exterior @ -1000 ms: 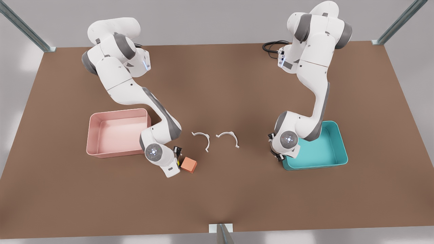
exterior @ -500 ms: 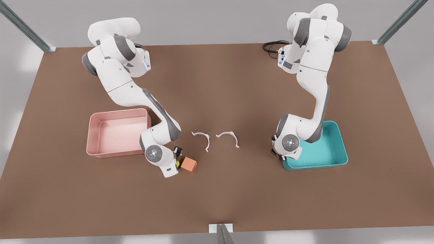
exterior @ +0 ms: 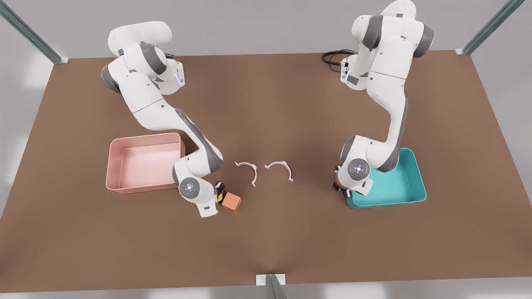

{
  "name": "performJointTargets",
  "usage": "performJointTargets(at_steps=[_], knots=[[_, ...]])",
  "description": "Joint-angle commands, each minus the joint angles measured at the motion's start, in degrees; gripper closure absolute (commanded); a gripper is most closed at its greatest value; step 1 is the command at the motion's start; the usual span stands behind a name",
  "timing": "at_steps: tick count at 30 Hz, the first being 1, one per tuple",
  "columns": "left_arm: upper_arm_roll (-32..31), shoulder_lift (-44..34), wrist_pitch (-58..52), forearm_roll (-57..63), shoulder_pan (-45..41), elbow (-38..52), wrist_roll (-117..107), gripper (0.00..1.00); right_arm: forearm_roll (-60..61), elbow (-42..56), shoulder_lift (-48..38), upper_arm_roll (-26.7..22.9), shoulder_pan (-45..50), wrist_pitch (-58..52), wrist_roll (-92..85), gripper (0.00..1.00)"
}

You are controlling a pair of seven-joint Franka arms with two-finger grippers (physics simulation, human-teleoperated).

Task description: Place the red button in the blue storage box with the left arm, and place the yellow button in the pink storage box with the right arm

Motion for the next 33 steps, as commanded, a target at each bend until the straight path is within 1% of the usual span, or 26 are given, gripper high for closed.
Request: performJointTargets(at_steps=[1, 2, 4, 5, 8, 10, 12, 13, 14, 15, 16, 17, 20, 22, 24, 26, 28, 31, 32, 33], knots=[[-0.7, -2.9, -2.1, 0.2, -0.1, 0.1, 0.5, 0.61, -0.7, 0.0, -0.1, 0.0, 0.0, 0.1, 5.5, 0.71], [-0.7, -4.9, -2.9, 0.2, 0.0, 0.1, 2.0, 0.62, -0.7, 0.0, -0.3, 0.0, -0.1, -0.1, 5.6, 0.71], [-0.6, -7.7, -7.9, 0.2, 1.6, 0.2, 9.9, 0.62, -0.7, -0.1, -0.6, 0.0, -0.2, -0.2, 5.7, 0.71], [-0.6, -9.6, -10.9, 0.1, 4.4, 0.2, 17.6, 0.61, -0.7, 0.3, -0.9, 0.0, -0.3, -2.1, 5.7, 0.71], [-0.5, -11.3, -14.7, -0.3, 10.4, 0.2, 33.0, 0.61, -0.7, 0.3, -2.6, 0.0, -0.3, -4.7, 5.6, 0.71], [-0.4, -10.6, -14.6, -0.3, 13.4, 0.2, 39.2, 0.61, -0.7, 0.2, -4.5, 0.1, -1.1, -7.1, 5.7, 0.72], [-0.4, -8.6, -14.5, -0.3, 14.4, 0.0, 40.8, 0.61, -0.7, -0.1, -7.0, 0.2, -2.3, -10.1, 6.5, 0.71], [-0.4, -7.6, -14.3, -0.4, 14.4, -0.3, 41.1, 0.58, -0.7, -0.2, -8.3, 0.3, -2.9, -11.5, 7.6, 0.71], [-0.4, -6.2, -14.0, -0.3, 14.1, -0.2, 41.1, 0.54, -0.7, -2.1, -10.7, 0.3, -4.0, -12.3, 7.7, 0.71], [-0.4, -4.7, -11.5, -0.3, 14.0, -0.2, 41.0, 0.52, -0.6, -5.2, -14.0, 0.7, -5.6, -12.2, 8.3, 0.71], [-0.5, -4.4, -10.9, -0.3, 13.9, -0.2, 41.0, 0.07, -0.5, -7.7, -16.5, 1.0, -6.8, -12.4, 8.6, 0.71], [-0.5, -4.0, -10.8, -0.3, 13.4, -0.2, 40.9, 0.0, -0.5, -9.5, -18.8, 1.2, -6.9, -13.4, 10.0, 0.71], [-0.5, -4.0, -11.2, -0.1, 13.1, 0.2, 41.1, 0.0, 1.0, -18.6, -26.4, 1.2, -8.8, -12.4, 10.2, 0.71], [-0.6, -4.8, -11.5, 0.6, 12.3, 1.1, 44.9, 0.0, 1.0, -25.7, -30.1, 1.9, -10.8, -7.9, 10.2, 0.71], [-0.7, -6.8, -20.0, -0.2, 12.6, 8.9, 69.3, 0.0, 1.0, -32.2, -33.9, 2.0, -13.4, -5.0, 10.0, 0.71], [-1.0, -7.6, -36.2, 0.0, 12.5, 20.7, 98.3, 0.0, 1.0, -38.0, -37.2, 2.0, -15.9, -1.8, 9.1, 0.71], [-0.7, -13.6, -36.7, -2.3, 12.7, 21.4, 115.6, 0.0, 1.0, -41.3, -38.3, 3.1, -20.4, 0.2, 6.5, 0.7], [-0.6, -20.8, -37.0, -2.7, 12.9, 20.7, 127.3, 0.0, 0.9, -43.5, -38.1, 3.1, -24.0, 3.8, 1.8, 0.69], [-0.6, -24.7, -36.7, -2.5, 13.8, 17.4, 129.0, 0.0, 0.8, -43.8, -38.1, 3.1, -24.5, 4.2, 1.6, 0.67], [-0.7, -26.4, -36.6, -2.5, 14.1, 15.5, 129.9, 0.0, 0.8, -44.1, -38.1, 3.0, -24.6, 4.1, 1.6, 0.13]])
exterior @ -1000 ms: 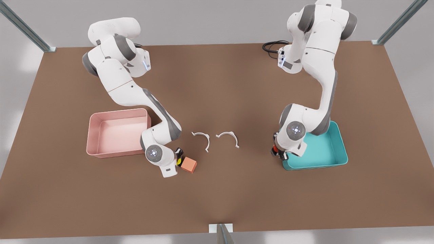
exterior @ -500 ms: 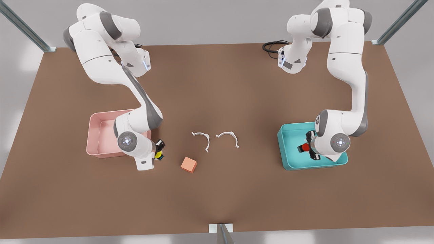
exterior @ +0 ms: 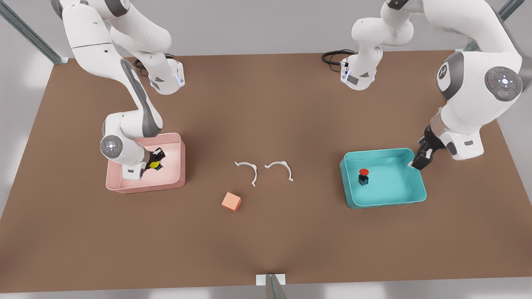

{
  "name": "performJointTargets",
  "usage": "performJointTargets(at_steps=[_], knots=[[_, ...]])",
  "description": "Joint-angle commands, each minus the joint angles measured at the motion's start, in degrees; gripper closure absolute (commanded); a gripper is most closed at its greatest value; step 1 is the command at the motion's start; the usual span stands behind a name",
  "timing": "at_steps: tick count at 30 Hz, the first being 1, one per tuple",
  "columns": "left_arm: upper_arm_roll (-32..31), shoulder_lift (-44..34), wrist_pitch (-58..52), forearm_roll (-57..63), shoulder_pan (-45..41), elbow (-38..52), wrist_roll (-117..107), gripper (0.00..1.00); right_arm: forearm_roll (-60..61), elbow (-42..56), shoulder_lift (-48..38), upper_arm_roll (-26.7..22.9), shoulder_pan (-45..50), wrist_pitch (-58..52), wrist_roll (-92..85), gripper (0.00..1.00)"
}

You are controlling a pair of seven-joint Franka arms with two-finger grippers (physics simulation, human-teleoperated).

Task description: Place the red button in the blue storage box with the left arm, and place the yellow button in the pink storage box with the right arm

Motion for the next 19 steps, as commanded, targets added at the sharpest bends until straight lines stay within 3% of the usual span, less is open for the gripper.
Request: performJointTargets(at_steps=[1, 5, 11, 12, 13, 14, 19], knots=[[0.0, -1.9, -5.2, -0.3, 0.2, -1.4, 64.8, 0.0, -0.4, -0.3, -0.1, 0.0, -0.2, 3.7, -2.2, 0.0], [0.0, -1.9, -5.3, -0.3, 0.1, -1.4, 64.8, 0.0, -0.4, 3.6, -0.7, 0.1, -0.5, -2.0, -0.4, 0.0], [0.0, -1.9, -5.3, -0.1, 0.0, -1.3, 64.8, 0.0, -0.2, 36.3, -5.1, 1.8, 0.1, -32.2, 25.0, 0.0], [0.0, -1.9, -5.3, 0.0, 0.0, -1.3, 64.8, 0.0, -0.2, 39.7, -6.3, -1.3, 2.8, -34.5, 26.5, 0.0], [0.0, -1.9, -5.3, 0.0, 0.0, -1.3, 64.8, 0.0, 0.1, 39.8, -8.3, -15.7, 15.5, -36.1, 28.8, 0.0], [0.0, -1.8, -5.3, 0.0, 0.0, -1.3, 64.8, 0.0, 5.1, 39.9, -8.6, -20.6, 18.7, -39.5, 31.8, 0.0], [0.0, -1.8, -5.3, 0.0, 0.0, -1.4, 64.8, 0.0, 5.3, 39.6, -6.6, -20.4, 18.6, -39.8, 33.4, 0.0]])
